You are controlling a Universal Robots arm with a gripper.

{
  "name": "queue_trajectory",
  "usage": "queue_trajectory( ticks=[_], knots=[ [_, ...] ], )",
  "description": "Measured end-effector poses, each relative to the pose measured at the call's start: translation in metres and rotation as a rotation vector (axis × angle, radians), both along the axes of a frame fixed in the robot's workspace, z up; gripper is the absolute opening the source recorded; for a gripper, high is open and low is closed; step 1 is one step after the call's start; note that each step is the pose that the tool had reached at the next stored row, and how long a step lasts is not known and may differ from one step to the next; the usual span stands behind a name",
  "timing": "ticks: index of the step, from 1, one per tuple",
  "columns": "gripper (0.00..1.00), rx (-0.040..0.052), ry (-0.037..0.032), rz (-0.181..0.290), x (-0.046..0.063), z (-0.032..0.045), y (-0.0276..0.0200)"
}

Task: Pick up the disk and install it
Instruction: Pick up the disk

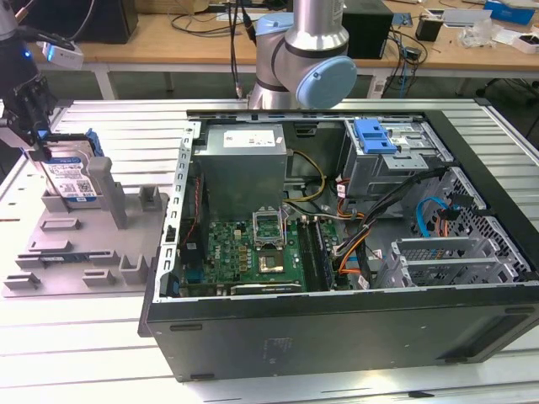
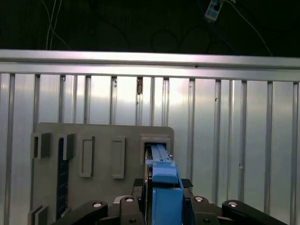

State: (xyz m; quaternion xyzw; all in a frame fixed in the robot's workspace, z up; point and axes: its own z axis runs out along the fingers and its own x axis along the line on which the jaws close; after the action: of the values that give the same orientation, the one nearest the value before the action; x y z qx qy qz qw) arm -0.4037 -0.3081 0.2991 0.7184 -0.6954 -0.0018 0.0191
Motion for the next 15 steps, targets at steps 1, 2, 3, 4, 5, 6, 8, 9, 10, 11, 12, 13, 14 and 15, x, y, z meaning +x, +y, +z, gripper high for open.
queue_trajectory(
  ticks=[1, 2, 3, 4, 5, 6, 8, 9, 10, 11, 12, 13, 14, 15],
  knots=[
    [0.41, 0.0001, -0.0001, 0.0, 0.0, -0.0003, 0.0],
    [0.41, 0.0, 0.0, 0.0, 0.0, -0.0006, 0.0],
    [0.41, 0.0, 0.0, 0.0, 0.0, -0.0006, 0.0],
    [0.41, 0.0001, -0.0001, 0.0, 0.0, -0.0007, 0.0],
    [0.41, 0.0, -0.0001, 0.0, 0.0, -0.0007, 0.0],
    [0.39, 0.0001, -0.0001, 0.0, 0.0, -0.0007, 0.0],
    [0.37, 0.0, -0.0001, 0.0, 0.0, -0.0007, 0.0],
    [0.37, 0.0, -0.0001, 0.0, 0.0, -0.0008, 0.0],
    [0.37, -0.0001, -0.0001, 0.0, 0.0, -0.0008, 0.0],
    [0.37, -0.0001, -0.0001, 0.0, -0.0001, -0.0009, 0.0],
    [0.37, -0.0002, -0.0002, 0.0, -0.0002, -0.001, 0.0],
    [0.37, -0.0003, -0.0001, 0.0, -0.0002, -0.0011, 0.0],
    [0.37, -0.0003, -0.0001, 0.0, -0.0003, -0.0012, 0.0],
    [0.37, -0.0003, -0.0001, 0.0, -0.0003, -0.0013, 0.0]
  ],
)
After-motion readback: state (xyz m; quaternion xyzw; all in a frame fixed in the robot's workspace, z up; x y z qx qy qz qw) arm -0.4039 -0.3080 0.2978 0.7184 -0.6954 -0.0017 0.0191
